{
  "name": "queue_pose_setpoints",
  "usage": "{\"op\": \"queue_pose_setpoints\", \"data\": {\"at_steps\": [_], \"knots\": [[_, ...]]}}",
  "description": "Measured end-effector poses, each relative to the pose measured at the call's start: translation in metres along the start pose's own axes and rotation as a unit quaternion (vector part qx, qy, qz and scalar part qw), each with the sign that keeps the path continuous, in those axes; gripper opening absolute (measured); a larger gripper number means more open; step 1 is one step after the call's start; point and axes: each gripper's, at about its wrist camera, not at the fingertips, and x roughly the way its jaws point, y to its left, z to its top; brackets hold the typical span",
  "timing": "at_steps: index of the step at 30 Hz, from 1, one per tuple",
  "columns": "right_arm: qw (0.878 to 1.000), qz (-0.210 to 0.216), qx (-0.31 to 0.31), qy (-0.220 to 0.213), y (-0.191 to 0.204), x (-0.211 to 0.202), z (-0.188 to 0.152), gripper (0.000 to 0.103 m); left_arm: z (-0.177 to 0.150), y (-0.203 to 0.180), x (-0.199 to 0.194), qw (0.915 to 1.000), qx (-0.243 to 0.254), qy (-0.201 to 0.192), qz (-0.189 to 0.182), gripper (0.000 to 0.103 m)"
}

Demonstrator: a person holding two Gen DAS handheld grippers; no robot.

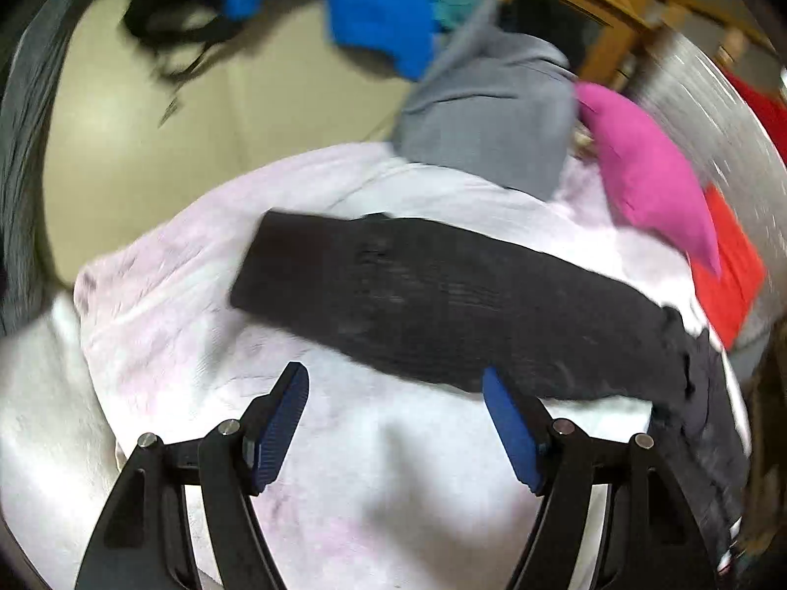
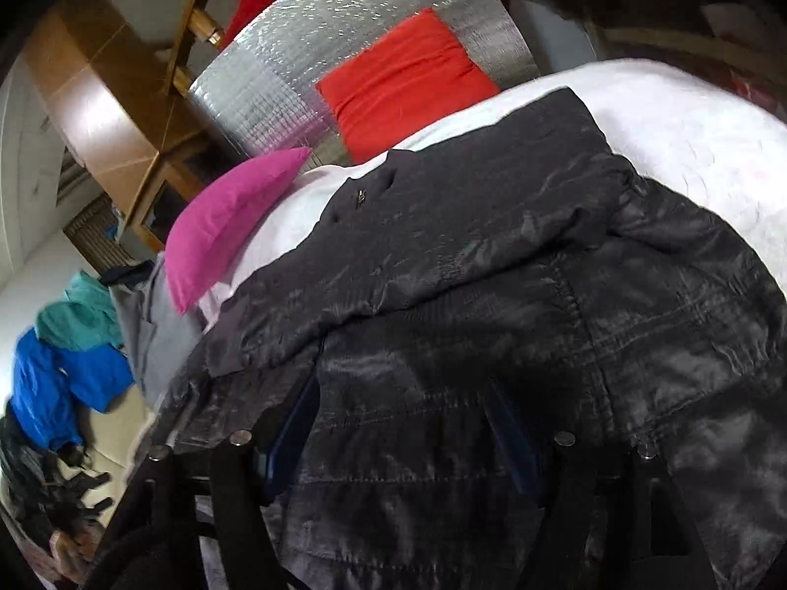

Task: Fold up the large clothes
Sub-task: 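Grasp the other black sleeve cuff with the left gripper, then lift and fold the held sleeve over the jacket body with the left gripper, release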

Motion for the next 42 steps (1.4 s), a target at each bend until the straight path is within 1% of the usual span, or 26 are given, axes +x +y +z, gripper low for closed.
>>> {"op": "queue_pose_setpoints", "data": {"at_steps": [2, 4, 7, 9, 11, 13, 15, 16, 17, 18, 19, 20, 22, 24, 25, 26, 28, 30, 32, 33, 35, 36, 37, 39, 41, 42], "knots": [[1.000, -0.011, -0.014, 0.002, 0.002, 0.006, -0.004, 0.072, 0.002, 0.013, 0.010, 0.9990, -0.035, 0.014, -0.025, 0.074], [1.000, -0.016, -0.016, 0.006, -0.001, 0.009, -0.008, 0.072, 0.001, 0.020, 0.024, 0.9953, -0.078, 0.030, -0.048, 0.074], [1.000, -0.015, -0.015, 0.005, -0.002, 0.006, -0.011, 0.072, -0.002, 0.026, 0.049, 0.9850, -0.139, 0.050, -0.089, 0.074], [1.000, -0.017, -0.017, 0.005, -0.002, 0.006, -0.011, 0.073, 0.001, 0.026, 0.063, 0.9762, -0.176, 0.057, -0.113, 0.074], [1.000, -0.018, -0.018, 0.006, -0.001, 0.008, -0.011, 0.073, 0.007, 0.024, 0.075, 0.9722, -0.195, 0.057, -0.115, 0.074], [1.000, -0.015, -0.017, 0.005, -0.002, 0.008, -0.010, 0.073, 0.016, 0.025, 0.082, 0.9677, -0.217, 0.046, -0.119, 0.074], [1.000, -0.012, -0.014, 0.005, -0.003, 0.008, -0.010, 0.073, 0.023, 0.028, 0.089, 0.9628, -0.236, 0.044, -0.125, 0.072], [1.000, -0.010, -0.013, 0.004, -0.004, 0.008, -0.010, 0.073, 0.025, 0.029, 0.091, 0.9603, -0.247, 0.042, -0.123, 0.069], [1.000, -0.009, -0.012, 0.003, -0.004, 0.008, -0.010, 0.073, 0.027, 0.030, 0.091, 0.9593, -0.255, 0.035, -0.115, 0.059], [1.000, -0.009, -0.011, 0.002, -0.005, 0.007, -0.010, 0.073, 0.028, 0.031, 0.090, 0.9602, -0.256, 0.031, -0.108, 0.049], [1.000, -0.007, -0.010, 0.000, -0.005, 0.007, -0.010, 0.073, 0.031, 0.030, 0.092, 0.9634, -0.249, 0.032, -0.095, 0.029], [1.000, -0.005, -0.009, 0.000, -0.006, 0.007, -0.011, 0.073, 0.034, 0.030, 0.094, 0.9659, -0.241, 0.037, -0.088, 0.024], [1.000, -0.001, -0.004, -0.002, -0.008, 0.006, -0.011, 0.073, 0.037, 0.027, 0.094, 0.9684, -0.233, 0.037, -0.081, 0.020], [1.000, 0.004, 0.000, -0.004, -0.009, 0.005, -0.011, 0.073, 0.043, 0.012, 0.084, 0.9774, -0.200, 0.021, -0.063, 0.018], [1.000, 0.006, 0.002, -0.005, -0.010, 0.005, -0.011, 0.073, 0.049, -0.002, 0.074, 0.9842, -0.170, 0.007, -0.049, 0.017], [1.000, 0.009, 0.004, -0.006, -0.010, 0.004, -0.011, 0.072, 0.055, -0.014, 0.067, 0.9884, -0.146, -0.003, -0.041, 0.017], [1.000, 0.015, 0.009, -0.009, -0.012, 0.003, -0.011, 0.072, 0.066, -0.050, 0.043, 0.9947, -0.092, -0.026, -0.039, 0.017], [0.999, 0.024, 0.019, -0.011, -0.014, 0.001, -0.010, 0.072, 0.073, -0.095, 0.013, 0.9975, -0.028, -0.053, -0.037, 0.017], [0.998, 0.042, 0.042, -0.021, -0.019, -0.005, -0.008, 0.072, 0.074, -0.147, -0.016, 0.9951, 0.041, -0.078, -0.045, 0.016], [0.997, 0.055, 0.055, -0.025, -0.023, -0.009, -0.007, 0.072, 0.071, -0.178, -0.031, 0.9915, 0.076, -0.088, -0.058, 0.016], [0.993, 0.080, 0.085, -0.032, -0.031, -0.014, -0.004, 0.072, 0.058, -0.238, -0.056, 0.9816, 0.141, -0.101, -0.080, 0.016], [0.989, 0.093, 0.104, -0.037, -0.038, -0.018, -0.002, 0.072, 0.045, -0.278, -0.069, 0.9734, 0.182, -0.105, -0.092, 0.016], [0.987, 0.103, 0.117, -0.040, -0.043, -0.021, 0.000, 0.072, 0.035, -0.304, -0.076, 0.9674, 0.207, -0.106, -0.101, 0.016], [0.986, 0.102, 0.123, -0.048, -0.050, -0.029, 0.004, 0.072, 0.004, -0.367, -0.088, 0.9509, 0.265, -0.098, -0.126, 0.016], [0.986, 0.102, 0.124, -0.054, -0.058, -0.039, 0.010, 0.073, -0.027, -0.419, -0.092, 0.9360, 0.308, -0.082, -0.149, 0.016], [0.985, 0.104, 0.128, -0.054, -0.063, -0.044, 0.014, 0.074, -0.042, -0.439, -0.093, 0.9296, 0.324, -0.074, -0.160, 0.016]]}}
